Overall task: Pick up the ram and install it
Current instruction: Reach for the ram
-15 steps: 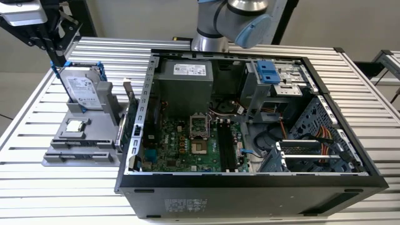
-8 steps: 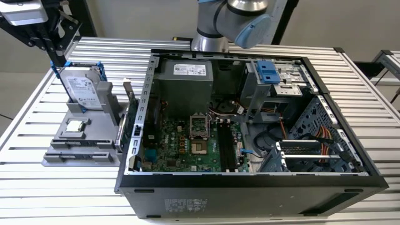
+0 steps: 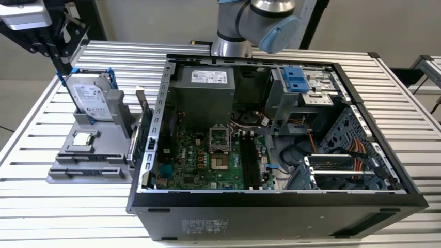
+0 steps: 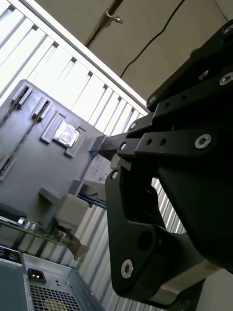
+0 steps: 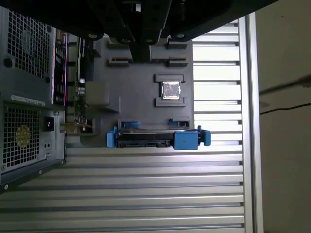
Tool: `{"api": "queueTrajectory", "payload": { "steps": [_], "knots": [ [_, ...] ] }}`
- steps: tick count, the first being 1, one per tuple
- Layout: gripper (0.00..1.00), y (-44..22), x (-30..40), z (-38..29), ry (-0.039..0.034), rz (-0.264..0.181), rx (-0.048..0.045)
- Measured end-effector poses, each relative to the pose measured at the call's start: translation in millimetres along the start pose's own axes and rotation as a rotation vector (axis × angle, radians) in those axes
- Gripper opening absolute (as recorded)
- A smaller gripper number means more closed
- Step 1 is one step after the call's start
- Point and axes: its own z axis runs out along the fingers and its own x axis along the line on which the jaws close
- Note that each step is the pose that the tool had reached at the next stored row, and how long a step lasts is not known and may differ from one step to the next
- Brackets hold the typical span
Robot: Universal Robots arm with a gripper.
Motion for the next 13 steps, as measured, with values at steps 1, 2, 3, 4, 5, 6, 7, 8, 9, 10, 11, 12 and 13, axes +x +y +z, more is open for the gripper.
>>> {"api": "queueTrajectory", "payload": {
  "steps": [1, 2, 3, 4, 5, 6, 7, 8, 9, 10, 11, 12, 13],
  "knots": [
    [0.0, -1.0, 0.0, 0.0, 0.0, 0.0, 0.0],
    [0.0, -1.8, -0.1, 0.1, 0.0, 0.0, 0.0001],
    [0.0, -2.7, -0.1, 0.2, 0.0, 0.0, 0.0],
    [0.0, -3.8, -0.1, 0.2, 0.0, 0.0, 0.0001],
    [0.0, -4.9, -0.2, 0.2, 0.0, 0.0, 0.0],
    [0.0, -6.1, -0.2, 0.3, 0.0, 0.0, 0.0],
    [0.0, -7.3, -0.2, 0.3, 0.0, 0.0, 0.0],
    [0.0, -8.3, -0.3, 0.4, 0.0001, 0.0, 0.0001],
    [0.0, -9.4, -0.3, 0.4, 0.0001, 0.0, 0.0],
    [0.0, -10.4, -0.3, 0.5, 0.0, 0.0, 0.0],
    [0.0, -11.4, -0.4, 0.6, 0.0, 0.0, 0.0],
    [0.0, -12.3, -0.4, 0.6, 0.0, 0.0, 0.0],
    [0.0, -12.8, -0.4, 0.7, 0.0005, 0.0, 0.0]
  ]
}}
